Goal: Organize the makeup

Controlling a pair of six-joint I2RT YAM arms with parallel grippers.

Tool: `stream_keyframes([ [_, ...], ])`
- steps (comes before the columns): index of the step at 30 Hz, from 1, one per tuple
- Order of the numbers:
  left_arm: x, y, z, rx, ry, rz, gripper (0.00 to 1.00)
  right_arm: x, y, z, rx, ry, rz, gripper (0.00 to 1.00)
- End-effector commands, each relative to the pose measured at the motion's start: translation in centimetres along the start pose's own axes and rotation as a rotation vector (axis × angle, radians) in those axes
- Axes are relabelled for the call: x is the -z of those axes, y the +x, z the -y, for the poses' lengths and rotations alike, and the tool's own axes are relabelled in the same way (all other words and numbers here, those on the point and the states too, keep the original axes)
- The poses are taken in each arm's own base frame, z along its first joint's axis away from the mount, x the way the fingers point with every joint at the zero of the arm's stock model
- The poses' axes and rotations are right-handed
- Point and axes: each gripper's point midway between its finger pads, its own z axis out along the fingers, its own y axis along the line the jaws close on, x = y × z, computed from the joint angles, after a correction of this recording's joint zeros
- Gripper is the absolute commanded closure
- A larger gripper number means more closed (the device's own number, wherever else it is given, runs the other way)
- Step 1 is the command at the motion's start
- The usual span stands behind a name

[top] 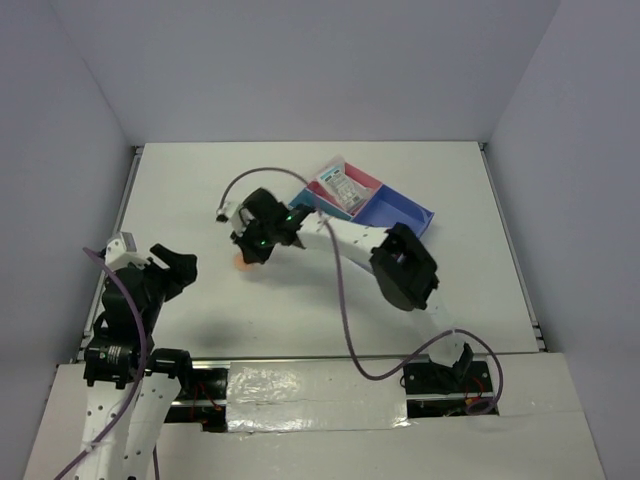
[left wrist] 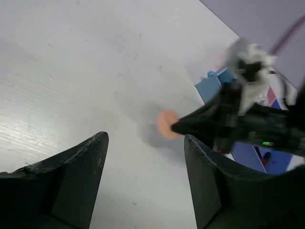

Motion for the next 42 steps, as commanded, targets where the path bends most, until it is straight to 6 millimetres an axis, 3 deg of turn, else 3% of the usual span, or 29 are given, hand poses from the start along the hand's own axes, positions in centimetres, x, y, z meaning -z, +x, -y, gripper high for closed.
stream_keyframes([
  [1, -1.0, -1.1, 2.8, 0.052, 0.126, 0.045, 0.23, 9.9, -6.0, -1.1, 0.179, -0.100, 0.216, 1.00],
  [3, -1.9, -0.8, 3.1, 0.052, 0.150, 0.038, 0.23, 12.2, -5.8, 1.2, 0.161, -0.045, 0.245, 1.00],
  [6, -3.4, 0.1, 3.7, 0.054, 0.174, -0.001, 0.23, 15.9, -3.6, 4.3, 0.120, 0.049, 0.238, 1.00],
  [9, -4.3, 0.3, 4.4, 0.055, 0.210, -0.010, 0.24, 18.2, -2.3, 7.4, 0.092, 0.148, 0.242, 1.00],
  [14, -6.0, 1.4, 4.8, 0.060, 0.233, -0.054, 0.23, 19.6, 0.7, 12.5, 0.035, 0.313, 0.180, 1.00],
  [20, -7.1, 2.4, 4.8, 0.059, 0.232, -0.093, 0.22, 18.7, 2.5, 16.7, 0.001, 0.416, 0.122, 1.00],
  [30, -7.2, 3.5, 4.1, 0.063, 0.220, -0.117, 0.21, 16.9, 4.2, 19.6, -0.020, 0.463, 0.070, 0.89],
  [33, -7.2, 3.7, 4.0, 0.063, 0.220, -0.121, 0.21, 16.6, 4.4, 20.0, -0.019, 0.469, 0.064, 0.81],
  [37, -7.3, 3.7, 4.2, 0.065, 0.226, -0.122, 0.21, 16.5, 5.0, 20.0, -0.020, 0.462, 0.049, 0.60],
  [42, -7.2, 3.7, 4.3, 0.064, 0.235, -0.126, 0.19, 17.2, 4.9, 19.8, -0.031, 0.461, 0.060, 0.54],
])
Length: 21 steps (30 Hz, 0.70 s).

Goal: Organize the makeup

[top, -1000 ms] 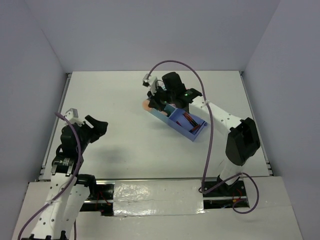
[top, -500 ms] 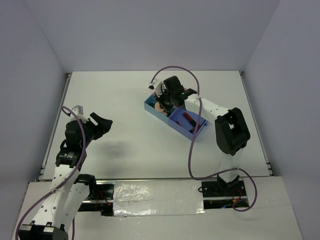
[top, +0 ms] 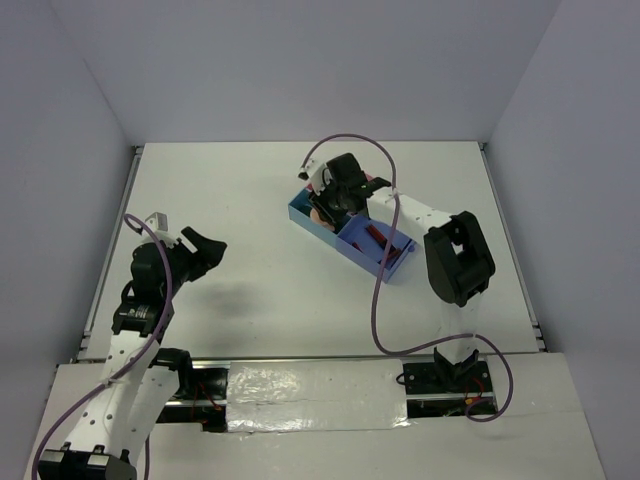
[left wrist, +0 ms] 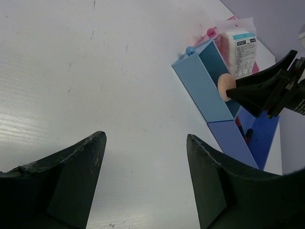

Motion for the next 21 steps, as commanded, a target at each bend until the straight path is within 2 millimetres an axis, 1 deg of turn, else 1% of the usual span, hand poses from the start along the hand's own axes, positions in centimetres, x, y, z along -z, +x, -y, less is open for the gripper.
stream_keyframes([
  [1, 0.1, -1.1, 1.3, 0.006, 0.054, 0.038, 0.19, 1.5, -2.9, 1.1, 0.004, 0.029, 0.087, 0.54],
  [4, 0.1, -1.1, 1.4, 0.006, 0.060, 0.037, 0.19, 2.5, -3.7, 1.4, 0.003, 0.038, 0.111, 0.51],
  [12, 0.2, -1.3, 1.8, -0.009, 0.073, 0.035, 0.18, 4.5, -4.6, 1.9, -0.004, 0.039, 0.136, 0.40],
  [13, 0.2, -1.3, 1.8, -0.015, 0.070, 0.031, 0.18, 4.9, -4.9, 1.8, -0.001, 0.036, 0.145, 0.37],
  [14, 0.2, -1.4, 1.9, -0.020, 0.072, 0.032, 0.18, 5.2, -5.0, 1.6, 0.000, 0.027, 0.152, 0.32],
  [15, 0.2, -1.5, 2.0, -0.023, 0.074, 0.032, 0.18, 6.1, -5.6, 1.7, 0.005, 0.031, 0.173, 0.29],
  [16, 0.1, -1.4, 1.9, -0.028, 0.070, 0.025, 0.18, 6.4, -5.5, 1.6, 0.004, 0.029, 0.177, 0.22],
  [17, 0.1, -1.5, 2.0, -0.030, 0.075, 0.024, 0.18, 6.9, -5.8, 1.4, 0.004, 0.018, 0.191, 0.20],
  [18, 0.0, -1.4, 2.1, -0.033, 0.076, 0.019, 0.18, 7.8, -6.0, 1.4, -0.001, 0.014, 0.206, 0.19],
  [19, 0.0, -1.4, 2.1, -0.033, 0.079, 0.015, 0.18, 8.1, -6.1, 1.2, -0.005, 0.004, 0.209, 0.17],
  [21, -0.1, -1.4, 2.3, -0.032, 0.087, 0.012, 0.18, 9.2, -6.2, 0.5, -0.001, -0.028, 0.224, 0.16],
])
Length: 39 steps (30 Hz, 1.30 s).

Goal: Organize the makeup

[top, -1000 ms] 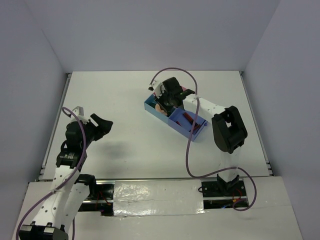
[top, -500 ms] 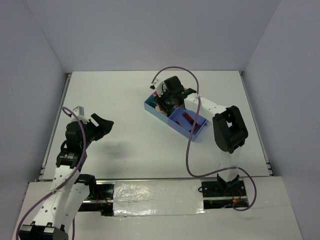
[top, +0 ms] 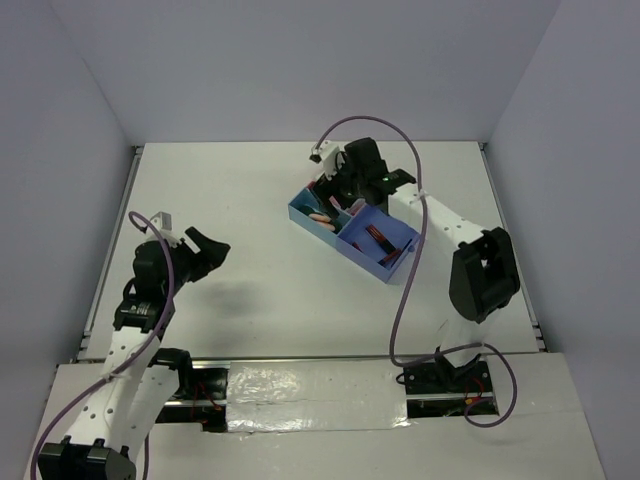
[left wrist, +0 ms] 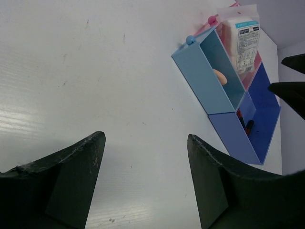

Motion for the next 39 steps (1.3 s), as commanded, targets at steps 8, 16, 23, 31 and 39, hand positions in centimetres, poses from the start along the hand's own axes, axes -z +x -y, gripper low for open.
stream_keyframes([
  [8, -0.3, -1.6, 3.1, -0.039, 0.141, 0.031, 0.01, 9.4, -3.0, 0.3, -0.090, -0.026, 0.207, 0.17],
  [16, -1.2, -2.0, 4.6, -0.070, 0.214, 0.012, 0.01, 16.3, -0.2, 5.6, -0.159, 0.188, 0.267, 0.13],
  [23, -1.4, -2.7, 5.3, -0.100, 0.234, 0.023, 0.01, 21.6, 4.0, 10.5, -0.244, 0.523, 0.261, 0.00],
  [31, -0.7, -3.4, 6.1, -0.136, 0.263, 0.047, 0.01, 22.7, 5.4, 8.9, -0.406, 0.526, 0.306, 0.00],
  [39, 0.4, -3.4, 6.5, -0.168, 0.289, 0.069, 0.01, 23.1, 6.9, 8.8, -0.480, 0.581, 0.306, 0.00],
])
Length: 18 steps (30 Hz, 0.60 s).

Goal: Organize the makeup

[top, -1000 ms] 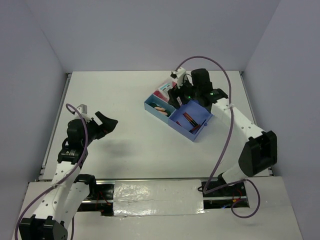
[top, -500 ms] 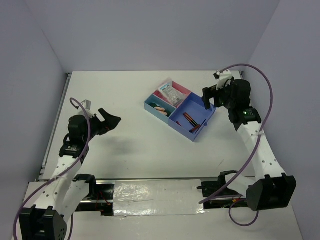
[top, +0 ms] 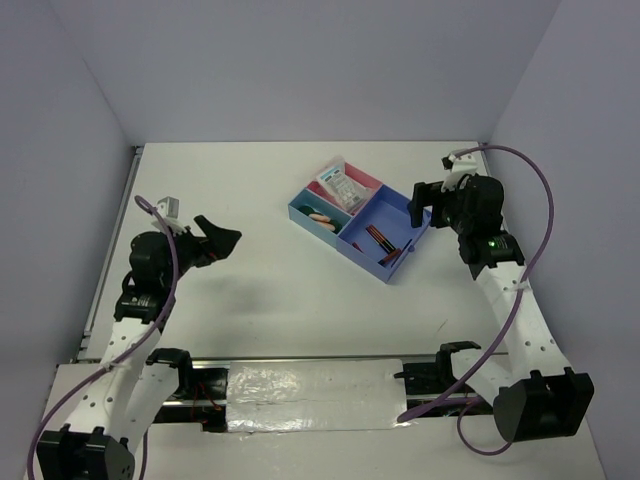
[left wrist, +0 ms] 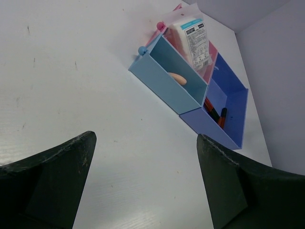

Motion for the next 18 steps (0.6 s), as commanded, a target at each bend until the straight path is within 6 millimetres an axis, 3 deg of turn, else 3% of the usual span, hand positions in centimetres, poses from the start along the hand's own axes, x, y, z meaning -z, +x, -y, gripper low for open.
stream_keyframes([
  [1, 0.7, -1.9, 1.8, -0.059, 0.063, 0.064, 0.01, 0.8, -1.6, 0.7, -0.035, 0.053, 0.068, 0.00],
  [18, 1.8, -1.9, 1.7, -0.063, 0.052, 0.092, 0.01, 1.1, -0.6, 1.0, -0.053, 0.074, 0.069, 0.00],
])
